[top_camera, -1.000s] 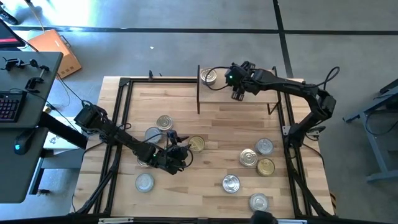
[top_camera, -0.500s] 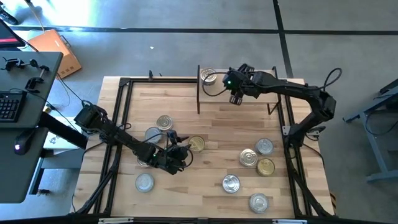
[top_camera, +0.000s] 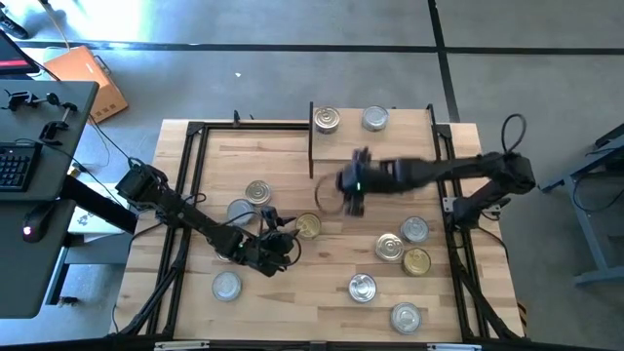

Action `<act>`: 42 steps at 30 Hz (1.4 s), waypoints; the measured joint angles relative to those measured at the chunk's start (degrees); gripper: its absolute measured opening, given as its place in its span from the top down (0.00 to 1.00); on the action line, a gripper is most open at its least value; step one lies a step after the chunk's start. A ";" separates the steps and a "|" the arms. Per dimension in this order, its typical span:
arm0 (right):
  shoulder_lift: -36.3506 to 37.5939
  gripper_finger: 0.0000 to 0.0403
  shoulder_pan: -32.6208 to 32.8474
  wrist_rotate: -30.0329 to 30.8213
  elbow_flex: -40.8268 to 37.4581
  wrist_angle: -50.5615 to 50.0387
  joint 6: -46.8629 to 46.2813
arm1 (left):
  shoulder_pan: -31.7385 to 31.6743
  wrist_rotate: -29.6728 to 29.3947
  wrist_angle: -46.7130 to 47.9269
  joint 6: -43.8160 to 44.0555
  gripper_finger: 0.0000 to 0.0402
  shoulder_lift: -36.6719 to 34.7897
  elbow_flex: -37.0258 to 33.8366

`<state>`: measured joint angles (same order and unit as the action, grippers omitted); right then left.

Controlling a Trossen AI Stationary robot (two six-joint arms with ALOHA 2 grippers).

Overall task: Stack canned seafood by type on shelf
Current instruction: Put the green tuna can on the shelf

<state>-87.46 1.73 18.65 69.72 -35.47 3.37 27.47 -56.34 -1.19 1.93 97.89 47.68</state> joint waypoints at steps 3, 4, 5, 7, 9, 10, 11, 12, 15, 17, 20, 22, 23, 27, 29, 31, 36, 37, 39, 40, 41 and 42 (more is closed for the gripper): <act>0.00 0.58 6.42 -0.30 -7.03 11.81 -4.70 | -0.22 1.94 0.00 0.01 0.54 0.00 0.00; -0.02 0.59 8.52 -0.21 -9.53 16.22 -6.32 | -0.50 3.05 -0.02 0.01 0.54 0.00 0.00; -0.02 0.59 10.57 0.01 -12.25 21.48 -8.02 | -0.82 4.65 -0.07 0.03 0.54 0.00 0.00; -0.15 0.60 14.32 1.84 -17.37 32.09 -11.55 | -1.77 8.90 -0.54 0.03 0.54 0.00 0.00; -0.67 0.61 17.43 5.62 -22.62 43.29 -14.46 | -3.02 13.97 -1.62 0.03 0.54 0.13 0.00; -1.17 0.61 18.71 8.25 -25.00 48.22 -16.03 | -3.70 16.55 -2.58 0.02 0.54 0.40 0.00; -1.72 0.61 19.78 11.10 -27.28 52.44 -17.59 | -4.38 18.96 -3.46 -0.29 0.54 0.74 0.00; -2.27 0.61 20.59 13.86 -29.12 55.69 -19.42 | -5.05 21.10 -4.50 -1.06 0.54 1.23 0.00; -2.95 0.61 22.05 19.98 -33.01 59.58 -27.52 | -6.97 24.84 -9.30 -2.59 0.54 3.35 0.00; -3.04 0.61 22.44 20.59 -34.59 59.41 -32.07 | -8.28 25.32 -11.72 -2.25 0.54 5.02 0.02; -3.06 0.61 23.07 20.59 -35.52 58.91 -36.00 | -10.11 27.22 -13.41 -2.13 0.54 7.32 0.02; -3.06 0.61 23.46 20.54 -35.52 58.98 -36.89 | -11.38 30.78 -14.20 -2.11 0.54 8.72 0.02; -3.06 0.61 23.64 20.55 -35.52 59.37 -36.93 | -12.03 32.90 -14.51 -2.25 0.54 9.20 0.03; -3.06 0.61 24.19 20.62 -34.85 60.48 -36.26 | -14.21 44.34 -17.78 -2.92 0.54 10.88 0.37; -3.18 0.61 24.21 20.85 -34.46 61.09 -35.90 | -14.27 46.73 -19.40 -4.81 0.56 11.72 0.37; -3.23 0.61 24.21 21.72 -34.35 61.43 -35.43 | -13.59 47.38 -20.06 -7.13 0.60 12.04 0.37; -3.60 0.61 23.82 23.24 -34.15 62.62 -33.17 | -10.50 46.94 -15.25 -14.90 0.76 11.16 0.41; -3.64 0.61 23.63 23.24 -34.14 62.77 -32.97 | -9.49 45.17 -13.59 -16.71 0.79 10.70 0.39; -3.72 0.61 23.24 23.14 -34.12 62.72 -32.36 | -7.29 40.07 -10.06 -17.11 0.83 9.71 0.39; -3.72 0.61 22.99 23.04 -34.12 62.70 -32.31 | -6.26 37.23 -7.34 -16.27 0.84 8.77 0.39; -3.72 0.61 22.89 22.98 -34.12 62.52 -32.37 | -5.26 34.75 -4.14 -15.20 0.85 7.75 0.31; -3.72 0.61 22.85 22.95 -34.12 62.45 -32.40 | -4.29 32.87 -1.05 -14.00 0.86 6.30 0.20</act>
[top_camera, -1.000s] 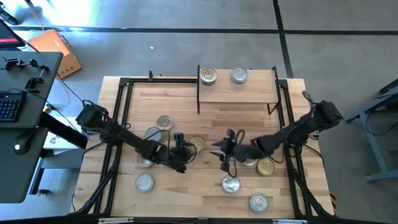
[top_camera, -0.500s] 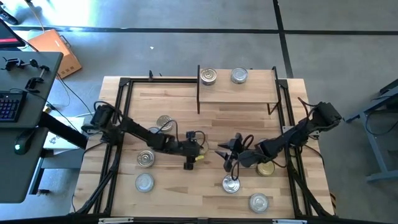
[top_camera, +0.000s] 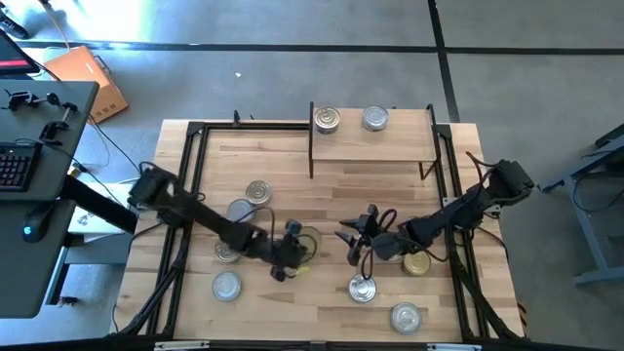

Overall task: Stack canned seafood by type on shelf
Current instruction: Put the green tuna can on the shelf

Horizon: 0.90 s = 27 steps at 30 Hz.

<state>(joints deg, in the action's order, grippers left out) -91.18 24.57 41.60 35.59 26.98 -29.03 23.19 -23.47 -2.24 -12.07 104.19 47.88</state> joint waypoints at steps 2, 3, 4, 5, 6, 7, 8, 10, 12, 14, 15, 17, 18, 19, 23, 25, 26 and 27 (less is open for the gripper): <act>0.00 0.61 -0.20 -0.02 0.00 0.20 0.62 | 1.77 -2.38 6.42 2.79 0.86 -2.89 -0.10; 0.00 0.61 -0.21 -0.04 0.00 0.40 0.84 | 2.58 -2.63 9.77 4.33 0.85 -4.69 -0.20; 0.00 0.61 -0.21 -0.01 0.00 0.33 0.89 | 3.27 -2.95 13.43 6.01 0.85 -6.39 -0.37; 0.00 0.61 -0.21 0.07 0.00 0.30 0.99 | 3.84 -3.12 16.18 7.74 0.84 -7.84 -0.48; 0.00 0.61 -0.22 0.13 0.00 0.35 1.05 | 4.40 -2.95 18.26 9.61 0.84 -9.13 -0.48; 0.00 0.61 -0.33 0.20 0.00 0.56 1.08 | 4.72 -2.91 19.80 11.60 0.83 -10.29 -0.48; 0.00 0.61 -0.40 0.20 0.00 0.70 1.07 | 4.94 -3.01 20.77 13.40 0.83 -11.43 -0.48; 0.00 0.61 -0.52 0.19 0.00 0.55 1.44 | 5.21 -3.58 20.37 15.41 0.83 -12.61 -0.64; 0.00 0.61 -0.52 0.20 0.00 0.57 1.98 | 5.35 -3.66 18.67 15.93 0.83 -12.62 -1.67; 0.00 0.61 -0.52 0.18 0.00 0.47 2.10 | 4.99 -3.71 15.02 16.00 0.83 -12.25 -2.94; 0.00 0.61 -0.52 0.18 0.00 0.49 2.10 | 4.60 -3.73 12.38 16.29 0.83 -12.03 -3.53; 0.00 0.61 -0.52 0.18 0.00 0.38 2.10 | 3.42 -4.14 9.58 18.26 0.82 -11.70 -4.68; 0.00 0.61 -0.54 0.17 0.00 0.16 2.10 | 2.66 -4.34 8.54 19.81 0.81 -11.28 -5.01; 0.00 0.61 -0.54 0.17 0.00 0.05 2.13 | 1.96 -4.34 7.86 21.35 0.81 -10.76 -5.10; 0.00 0.61 -0.70 0.13 0.00 0.15 2.31 | -0.74 -2.61 5.67 23.98 0.79 -9.22 -5.01; 0.00 0.61 -0.70 0.07 0.00 0.24 2.16 | -2.16 -1.07 2.83 23.76 0.80 -8.18 -4.96; 0.00 0.61 -0.70 0.02 0.00 0.22 2.12 | -2.95 -0.19 0.66 22.87 0.80 -7.49 -4.96; 0.00 0.61 -0.70 -0.02 0.00 0.22 2.12 | -3.62 1.39 -2.15 20.95 0.80 -6.74 -4.96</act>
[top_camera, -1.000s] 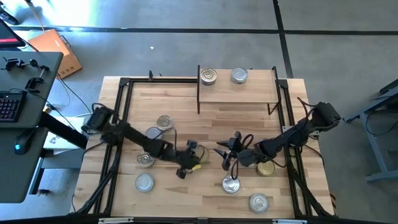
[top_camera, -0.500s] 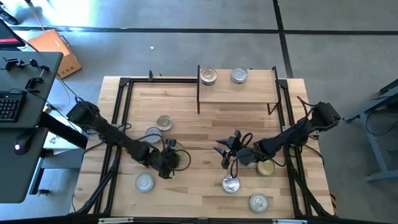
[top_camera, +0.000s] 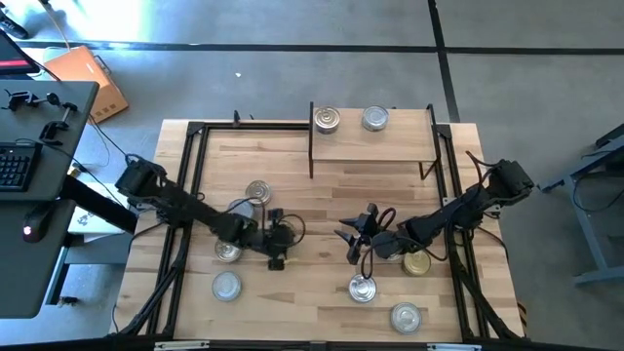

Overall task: Stack canned seafood by type on shelf
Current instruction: Put the green tuna can on the shelf

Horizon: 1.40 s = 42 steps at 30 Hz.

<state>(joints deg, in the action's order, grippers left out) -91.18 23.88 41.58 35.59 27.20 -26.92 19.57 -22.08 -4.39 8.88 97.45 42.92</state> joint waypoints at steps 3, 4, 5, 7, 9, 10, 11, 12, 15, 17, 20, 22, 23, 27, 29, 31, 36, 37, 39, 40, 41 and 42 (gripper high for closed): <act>0.00 0.61 0.00 0.00 0.00 0.06 -0.02 | -1.18 9.45 -9.73 -9.36 0.82 2.36 -0.13; 0.00 0.61 0.00 0.00 0.00 0.04 -0.03 | -1.03 13.79 -12.99 -13.20 0.83 2.85 -0.13; 0.00 0.61 0.00 0.00 0.00 0.04 -0.10 | -0.42 17.36 -15.13 -16.54 0.84 2.99 -0.10; 0.00 0.61 0.00 0.00 0.00 0.04 -0.42 | 1.08 20.37 -15.37 -20.95 0.85 2.62 0.43; 0.00 0.61 0.00 0.00 0.00 0.02 -0.50 | 2.97 18.34 -11.92 -21.58 0.87 1.96 0.74; 0.02 0.61 0.00 0.00 0.00 -0.04 -0.52 | 3.81 16.27 -9.57 -20.92 0.87 1.64 0.94; 0.02 0.61 0.00 0.00 0.00 -0.19 -0.52 | 4.73 13.71 -7.41 -19.87 0.88 1.19 1.07; 0.02 0.61 0.00 0.00 -0.04 -0.26 -0.50 | 5.54 11.17 -4.87 -18.72 0.88 0.66 1.15; 0.02 0.61 0.00 0.00 -0.04 -0.28 -0.63 | 7.49 2.56 3.30 -13.53 0.89 -0.69 1.16; 0.02 0.61 0.00 0.00 -0.04 -0.33 -0.66 | 8.05 -2.16 6.11 -10.53 0.90 -1.10 1.05; 0.02 0.61 0.00 0.00 -0.04 -0.33 -0.61 | 7.43 -3.90 0.79 -10.25 0.90 -1.06 1.07; 0.02 0.61 0.00 0.00 -0.04 -0.31 -0.66 | 6.54 -2.95 -7.10 -11.58 0.90 0.15 1.20; 0.02 0.61 0.00 0.00 -0.04 -0.27 -0.66 | 6.01 -1.77 -10.56 -12.76 0.90 0.82 1.22; 0.00 0.61 0.00 0.00 -0.04 -0.22 -1.15 | 3.11 2.54 -21.23 -16.95 0.90 4.58 1.22; 0.00 0.61 0.02 -0.07 -0.04 -0.28 -1.44 | 1.48 2.65 -22.79 -16.53 0.90 6.51 1.85; 0.00 0.61 0.13 -0.09 -0.04 -0.39 -1.48 | -0.12 4.27 -21.95 -14.89 0.90 8.10 3.12; 0.00 0.61 0.13 -0.11 -0.04 -0.45 -1.48 | -1.76 9.23 -11.23 -13.41 0.90 8.65 6.10; 0.00 0.61 0.13 -0.13 -0.04 -0.76 -1.51 | -1.60 9.21 -7.95 -12.89 0.90 7.75 6.36; 0.00 0.61 0.13 -0.15 -0.04 -1.26 -1.55 | -1.02 7.58 -0.73 -11.64 0.90 5.73 7.01; -0.01 0.61 0.13 -0.15 -0.05 -1.43 -1.53 | -0.65 6.26 2.90 -11.06 0.90 4.58 7.17; -0.02 0.61 0.13 -0.15 -0.04 -1.38 -1.51 | -0.17 4.63 6.21 -10.71 0.90 3.23 7.19; -0.02 0.61 0.13 -0.15 -0.05 -1.36 -1.51 | 0.30 2.72 9.71 -10.31 0.90 1.86 7.07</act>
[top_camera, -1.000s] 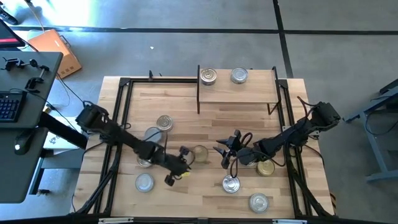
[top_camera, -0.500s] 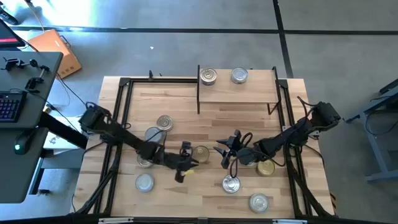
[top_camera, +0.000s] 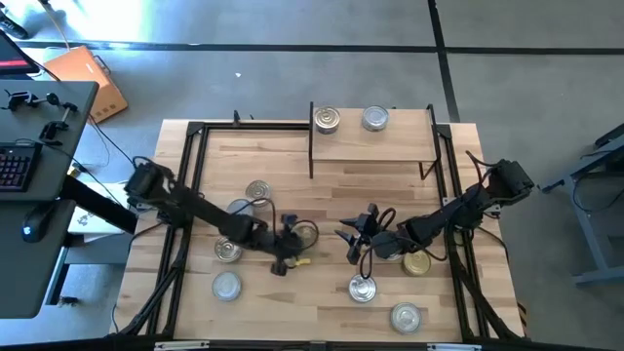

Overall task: Stack canned seafood by type on shelf
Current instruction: Put the green tuna can on the shelf

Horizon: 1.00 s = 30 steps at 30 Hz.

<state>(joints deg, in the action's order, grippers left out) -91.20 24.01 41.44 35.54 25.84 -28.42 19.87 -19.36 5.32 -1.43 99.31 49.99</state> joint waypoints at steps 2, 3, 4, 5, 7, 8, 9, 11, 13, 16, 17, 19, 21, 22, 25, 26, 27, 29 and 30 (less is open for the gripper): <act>0.00 0.61 0.00 -0.01 0.00 -0.02 -0.02 | 0.83 -4.24 5.45 1.17 0.90 -2.60 -0.12; 0.00 0.61 0.00 -0.01 -0.01 -0.01 0.00 | 1.25 -6.29 8.06 2.17 0.90 -4.00 -0.12; 0.00 0.61 0.00 -0.01 -0.01 0.01 -0.02 | 1.51 -8.49 10.31 3.39 0.90 -5.36 -0.12; 0.00 0.61 0.00 -0.01 -0.01 -0.08 -0.02 | 1.79 -10.40 12.15 4.85 0.90 -6.60 -0.12; -0.02 0.61 0.02 -0.01 -0.01 -0.23 -0.04 | 1.98 -12.13 13.40 7.50 0.90 -8.26 -0.90; -0.02 0.61 0.02 -0.01 -0.01 -0.28 -0.03 | 1.96 -12.29 12.86 8.41 0.90 -8.64 -1.63; -0.02 0.61 0.02 -0.01 -0.01 -0.36 -0.02 | 1.87 -12.27 11.42 9.02 0.90 -8.84 -2.30; -0.02 0.61 0.02 -0.03 -0.01 -0.38 -0.02 | 1.87 -12.11 7.32 9.29 0.90 -8.70 -3.51; -0.02 0.61 0.02 -0.01 -0.01 -0.39 0.11 | 1.87 -10.96 2.00 8.94 0.89 -8.14 -5.14; -0.02 0.61 0.02 -0.03 -0.01 -0.45 -0.02 | 1.84 -7.91 -6.26 8.79 0.83 -7.32 -7.45; -0.02 0.61 0.02 -0.03 -0.01 -0.58 -0.02 | 1.83 -7.16 -9.53 8.61 0.80 -7.19 -8.01; -0.02 0.61 0.02 -0.03 -0.01 -0.63 -0.02 | 1.83 -6.82 -14.43 8.37 0.74 -7.21 -9.36; -0.02 0.61 0.02 -0.03 -0.01 -0.65 -0.02 | 1.66 -6.72 -16.14 8.32 0.69 -6.98 -10.33; -0.02 0.61 0.02 -0.05 -0.01 -0.65 -0.02 | 1.50 -6.66 -15.88 8.24 0.66 -6.93 -10.64; -0.02 0.61 0.02 -0.04 -0.01 -0.65 -0.02 | 1.10 -6.66 -14.59 8.27 0.62 -6.19 -10.71; -0.02 0.61 0.02 -0.04 -0.01 -0.65 -0.02 | 1.12 -6.53 -13.98 8.23 0.61 -5.68 -10.71; -0.02 0.61 0.02 -0.03 -0.01 -0.65 -0.02 | 1.12 -6.14 -13.51 7.77 0.61 -5.08 -10.78; -0.02 0.61 0.02 -0.05 -0.01 -0.67 -0.02 | 1.15 -4.01 -14.47 6.45 0.61 -3.56 -10.72; -0.02 0.61 0.02 -0.05 -0.01 -0.67 -0.04 | 1.15 -3.25 -14.51 5.85 0.62 -2.74 -10.70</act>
<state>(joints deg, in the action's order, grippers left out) -91.22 24.03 41.39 35.53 25.17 -28.47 21.02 -22.62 -9.19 4.41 96.57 39.29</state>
